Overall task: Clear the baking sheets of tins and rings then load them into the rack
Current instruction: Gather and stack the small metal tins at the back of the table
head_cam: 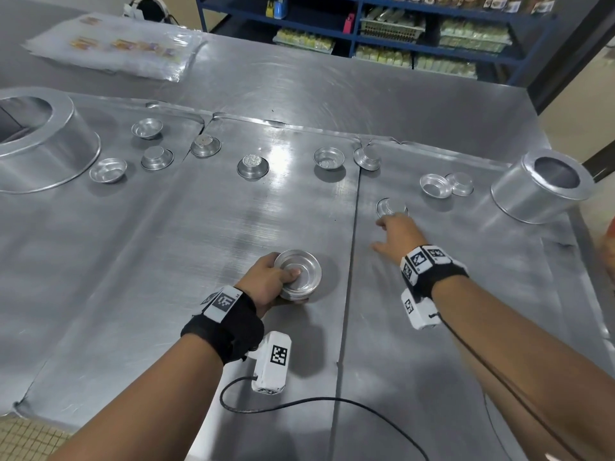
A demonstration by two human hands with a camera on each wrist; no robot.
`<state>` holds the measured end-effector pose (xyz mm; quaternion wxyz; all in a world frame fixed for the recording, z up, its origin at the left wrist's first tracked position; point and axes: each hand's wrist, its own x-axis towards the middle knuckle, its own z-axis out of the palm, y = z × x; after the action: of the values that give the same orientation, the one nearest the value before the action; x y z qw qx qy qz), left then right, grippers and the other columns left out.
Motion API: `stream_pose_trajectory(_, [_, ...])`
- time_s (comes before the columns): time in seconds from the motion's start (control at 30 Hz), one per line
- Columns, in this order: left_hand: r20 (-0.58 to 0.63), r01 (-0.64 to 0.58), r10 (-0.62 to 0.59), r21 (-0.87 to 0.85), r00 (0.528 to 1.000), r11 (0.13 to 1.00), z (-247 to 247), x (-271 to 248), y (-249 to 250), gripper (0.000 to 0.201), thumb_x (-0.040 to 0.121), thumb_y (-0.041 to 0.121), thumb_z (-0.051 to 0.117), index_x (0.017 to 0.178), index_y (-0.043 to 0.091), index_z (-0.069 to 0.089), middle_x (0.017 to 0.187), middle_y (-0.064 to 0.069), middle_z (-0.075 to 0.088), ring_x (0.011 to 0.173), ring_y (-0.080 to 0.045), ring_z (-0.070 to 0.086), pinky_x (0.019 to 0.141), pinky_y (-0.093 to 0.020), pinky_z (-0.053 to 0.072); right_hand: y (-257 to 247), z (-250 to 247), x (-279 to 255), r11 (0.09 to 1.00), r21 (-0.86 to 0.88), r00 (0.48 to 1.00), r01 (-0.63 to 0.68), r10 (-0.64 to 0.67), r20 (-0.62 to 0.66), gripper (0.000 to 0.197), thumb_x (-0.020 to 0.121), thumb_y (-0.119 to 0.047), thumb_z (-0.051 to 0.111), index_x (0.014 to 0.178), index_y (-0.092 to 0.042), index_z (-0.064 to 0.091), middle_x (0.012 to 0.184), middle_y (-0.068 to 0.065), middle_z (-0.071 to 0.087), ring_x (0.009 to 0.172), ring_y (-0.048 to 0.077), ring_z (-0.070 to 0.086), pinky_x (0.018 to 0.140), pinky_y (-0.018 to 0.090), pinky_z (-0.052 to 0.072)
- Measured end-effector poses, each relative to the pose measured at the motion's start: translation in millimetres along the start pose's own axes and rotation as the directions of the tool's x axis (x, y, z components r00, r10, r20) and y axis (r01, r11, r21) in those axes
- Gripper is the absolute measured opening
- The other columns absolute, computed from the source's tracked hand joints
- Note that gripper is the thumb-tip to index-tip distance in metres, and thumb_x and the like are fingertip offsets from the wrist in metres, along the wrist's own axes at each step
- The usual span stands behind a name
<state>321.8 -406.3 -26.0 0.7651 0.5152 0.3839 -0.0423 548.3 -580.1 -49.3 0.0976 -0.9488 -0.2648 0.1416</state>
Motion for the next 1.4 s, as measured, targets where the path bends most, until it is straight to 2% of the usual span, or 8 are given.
stream_pose_trajectory(0.17, [-0.019,0.005,-0.005,-0.02,1.0,1.0,1.4,-1.4,1.0,0.031,0.094,-0.008,0.054,0.125,-0.002,0.055,0.106,-0.019,0.062,0.086,-0.032,0.064,0.059,-0.044,0.062,23.8,-13.3,39.6,0.99,-0.105,0.992,-0.093,0.084,-0.089,0.061,0.082,-0.029,0.073,0.134,-0.005,0.052,0.131,0.02,0.049,0.123,0.04,0.044,0.105,0.04,0.037])
stream_pose_trajectory(0.43, [-0.033,0.0,-0.001,-0.051,0.999,0.999,0.7,-6.6,4.9,0.03,0.094,-0.009,0.053,0.123,-0.002,0.056,0.103,-0.018,0.061,0.086,-0.034,0.063,0.062,-0.047,0.063,28.8,-8.0,70.0,0.975,-0.067,0.977,-0.211,0.209,-0.041,0.071,0.078,-0.05,0.073,0.128,-0.006,0.051,0.124,0.02,0.055,0.116,0.039,0.052,0.095,0.039,0.044])
stream_pose_trajectory(0.6, [-0.047,0.025,-0.029,-0.07,0.998,0.997,-3.5,-12.7,2.8,0.031,0.094,-0.01,0.049,0.123,-0.003,0.057,0.103,-0.02,0.06,0.089,-0.038,0.06,0.061,-0.046,0.062,24.1,-3.1,67.8,0.967,0.065,0.963,-0.248,0.253,-0.088,0.075,0.076,-0.031,0.083,0.132,-0.003,0.041,0.129,0.022,0.051,0.12,0.041,0.05,0.096,0.043,0.045])
stream_pose_trajectory(0.8, [-0.063,0.03,-0.033,-0.059,0.997,0.998,-10.3,-18.8,0.5,0.03,0.093,-0.009,0.05,0.122,-0.004,0.056,0.104,-0.02,0.058,0.092,-0.041,0.06,0.066,-0.051,0.061,9.1,-6.1,40.5,0.979,0.148,0.948,-0.14,0.176,-0.264,0.062,0.073,-0.024,0.084,0.119,-0.003,0.047,0.123,0.018,0.051,0.111,0.039,0.054,0.088,0.043,0.046])
stream_pose_trajectory(0.93, [-0.058,0.016,-0.017,-0.028,0.998,0.999,-13.2,-24.5,0.1,0.03,0.094,-0.009,0.05,0.123,-0.003,0.056,0.108,-0.021,0.058,0.089,-0.04,0.06,0.06,-0.047,0.062,-17.4,-13.1,8.8,0.967,0.256,0.926,-0.002,0.098,-0.363,0.059,0.07,-0.025,0.085,0.112,-0.006,0.049,0.117,0.014,0.054,0.105,0.033,0.056,0.088,0.039,0.047])
stream_pose_trajectory(1.13, [-0.027,-0.015,0.015,0.004,1.0,1.0,-17.7,-32.5,0.8,0.031,0.093,-0.01,0.05,0.122,-0.001,0.058,0.103,-0.019,0.06,0.08,-0.032,0.061,0.055,-0.043,0.062,-66.4,-11.4,-55.2,0.9,0.379,0.884,0.213,-0.012,-0.468,0.071,0.066,-0.028,0.086,0.126,-0.019,0.05,0.122,0.002,0.048,0.103,0.017,0.056,0.091,0.035,0.051])
stream_pose_trajectory(1.27, [-0.023,-0.013,0.013,-0.002,1.0,1.0,-21.2,-34.3,0.9,0.03,0.093,-0.01,0.048,0.119,-0.001,0.057,0.106,-0.022,0.058,0.084,-0.038,0.061,0.067,-0.053,0.061,-93.7,-7.1,-97.1,0.796,0.487,0.844,0.359,-0.055,-0.533,0.071,0.064,-0.025,0.089,0.122,-0.02,0.049,0.12,-0.002,0.043,0.101,0.012,0.058,0.093,0.03,0.054])
stream_pose_trajectory(1.4, [0.002,-0.004,0.004,-0.006,1.0,1.0,-25.4,-36.3,1.5,0.028,0.092,-0.005,0.051,0.118,0.0,0.06,0.103,-0.021,0.058,0.081,-0.037,0.062,0.075,-0.058,0.059,-119.1,0.4,-134.1,0.64,0.652,0.863,0.407,-0.034,-0.504,0.071,0.062,-0.022,0.092,0.117,-0.025,0.047,0.118,-0.003,0.054,0.107,0.007,0.061,0.096,0.026,0.053])
